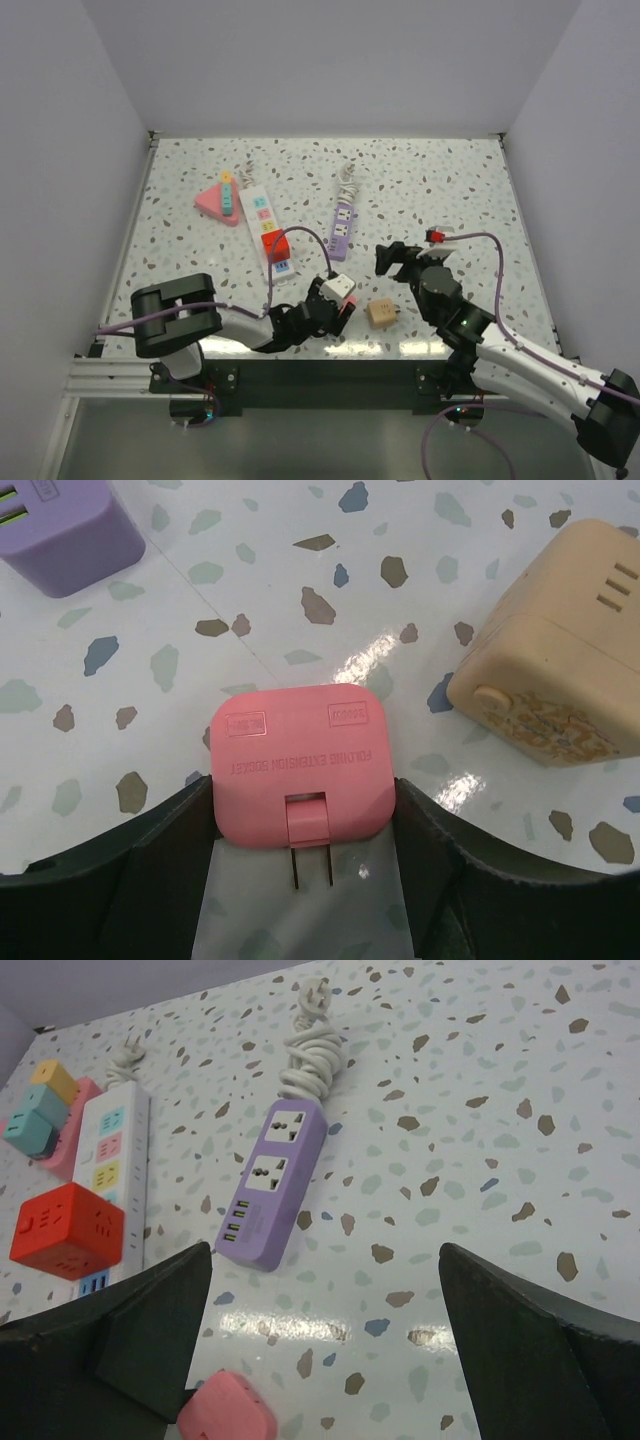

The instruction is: Insert the plug

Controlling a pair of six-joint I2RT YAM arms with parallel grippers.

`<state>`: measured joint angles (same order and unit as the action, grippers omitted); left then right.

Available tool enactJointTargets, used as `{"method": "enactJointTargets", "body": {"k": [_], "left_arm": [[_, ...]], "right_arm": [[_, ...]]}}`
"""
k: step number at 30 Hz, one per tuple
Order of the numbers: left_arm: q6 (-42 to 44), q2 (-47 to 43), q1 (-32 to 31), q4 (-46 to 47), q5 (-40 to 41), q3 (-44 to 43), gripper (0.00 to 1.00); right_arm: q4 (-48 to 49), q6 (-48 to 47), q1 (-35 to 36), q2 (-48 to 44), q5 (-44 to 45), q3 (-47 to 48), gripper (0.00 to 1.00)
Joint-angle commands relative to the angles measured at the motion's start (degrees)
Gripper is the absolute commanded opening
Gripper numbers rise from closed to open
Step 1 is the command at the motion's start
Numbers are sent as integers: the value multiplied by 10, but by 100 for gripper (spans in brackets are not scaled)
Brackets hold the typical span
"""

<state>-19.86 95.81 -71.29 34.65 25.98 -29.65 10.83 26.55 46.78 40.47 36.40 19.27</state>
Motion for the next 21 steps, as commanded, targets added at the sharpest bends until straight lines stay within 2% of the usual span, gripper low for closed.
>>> {"method": "enactJointTargets", "body": {"k": [1, 3, 5, 10, 21], "left_arm": [[36, -50, -2, 35, 14, 24, 10], [56, -83, -1, 48, 30, 33, 0], [95, -110, -1, 83, 36, 39, 0], [174, -149, 6, 148, 15, 57, 0], [245, -299, 31, 219, -59, 152, 0]], "right_arm": [[-14, -2, -2, 8, -48, 25, 99], [-18, -9, -3, 20, -77, 36, 99], [-24, -12, -2, 38, -87, 46, 99], [-26, -22, -4, 56, -185, 82, 99], [-44, -14, -7, 83, -379, 129, 99]]}}
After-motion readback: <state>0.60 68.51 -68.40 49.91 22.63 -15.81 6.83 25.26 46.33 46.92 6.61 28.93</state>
